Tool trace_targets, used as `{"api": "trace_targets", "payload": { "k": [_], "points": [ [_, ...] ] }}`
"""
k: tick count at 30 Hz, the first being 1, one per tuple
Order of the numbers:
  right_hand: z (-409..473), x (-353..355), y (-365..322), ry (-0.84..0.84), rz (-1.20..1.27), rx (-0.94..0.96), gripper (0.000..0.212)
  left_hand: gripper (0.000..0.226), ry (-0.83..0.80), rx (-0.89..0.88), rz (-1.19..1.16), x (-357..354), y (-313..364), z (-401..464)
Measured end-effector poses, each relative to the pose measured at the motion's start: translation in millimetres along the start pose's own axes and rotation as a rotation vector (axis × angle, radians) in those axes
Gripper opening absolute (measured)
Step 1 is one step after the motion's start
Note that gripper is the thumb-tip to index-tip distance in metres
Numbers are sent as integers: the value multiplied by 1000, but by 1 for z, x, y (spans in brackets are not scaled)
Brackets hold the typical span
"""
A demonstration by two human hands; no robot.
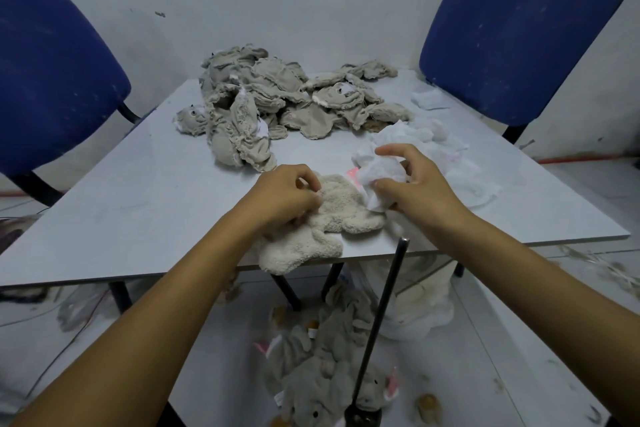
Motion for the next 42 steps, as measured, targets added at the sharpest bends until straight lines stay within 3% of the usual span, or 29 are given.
{"api": "trace_targets", "payload": {
  "k": [4, 10, 15, 18, 22, 27, 32, 38, 42],
  "points": [
    [-8, -6, -9, -55, -13, 59, 53, 29, -46, -15, 188, -6, 6, 3],
    [-14, -12, -26, -121, -65, 157, 70, 4, 138, -74, 231, -1, 7, 3],
    [-14, -11, -29, -58, -61, 213, 71, 7, 206, -268, 285, -17, 31, -5],
    [-18, -11, -37, 97, -210, 337, 69, 18, 65, -238, 147, -39, 37, -7],
    [-32, -21, -37, 149, -452, 567, 68, 9, -38, -120, -114, -46, 26, -2],
    [-41, -24, -17, 61, -499, 579, 68, 6, -135, -19, -428, -49, 16, 1],
    [-40, -22, -14, 46, -507, 544, 58, 31, -88, 54, -708, -44, 8, 3],
    [-43, -26, -14, 79, -634, 589, 35, 26, -70, 41, -833, -45, 5, 0],
    [-42, -31, -9, 10, -713, 544, 38, 21, -60, 12, -856, -44, 5, -5]
  ]
}}
Point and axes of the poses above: each hand's wrist, its own z-axis towards the middle knuckle, its own x-axis out of the back of the hand, y = z × x, the point moved 7 cm from there along z, towards the middle knuckle, and after that the axes turned 2 degrees about x, right-handed, at the moved point
